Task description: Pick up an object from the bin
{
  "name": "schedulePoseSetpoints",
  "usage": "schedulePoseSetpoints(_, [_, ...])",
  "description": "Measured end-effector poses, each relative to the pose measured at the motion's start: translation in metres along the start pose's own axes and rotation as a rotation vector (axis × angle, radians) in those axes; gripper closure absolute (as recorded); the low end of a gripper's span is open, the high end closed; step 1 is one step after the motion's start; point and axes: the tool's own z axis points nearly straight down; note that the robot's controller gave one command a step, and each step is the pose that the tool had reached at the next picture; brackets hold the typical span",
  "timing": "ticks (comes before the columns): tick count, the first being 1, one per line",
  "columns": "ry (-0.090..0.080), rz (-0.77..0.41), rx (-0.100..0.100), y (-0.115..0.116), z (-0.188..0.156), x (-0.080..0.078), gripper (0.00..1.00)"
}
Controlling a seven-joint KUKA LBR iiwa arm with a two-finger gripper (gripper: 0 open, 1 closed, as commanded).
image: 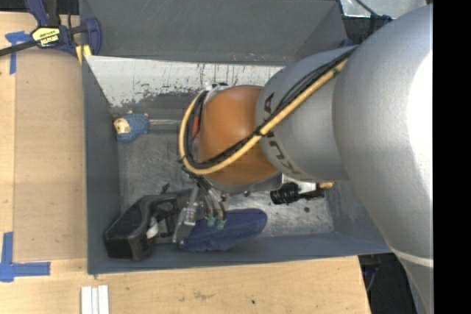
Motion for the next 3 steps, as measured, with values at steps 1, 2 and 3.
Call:
schedulePoseSetpoints(1, [-0.015, -0.322, -0.005, 0.008, 0.037, -0.011, 0.0])
schedulePoseSetpoints(2, [-0.038, -0.317, -0.013, 0.009, 0.034, -0.018, 1.0])
schedulePoseSetpoints(3, [-0.019, -0.469, -0.003, -0.021, -0.138, -0.032, 1.0])
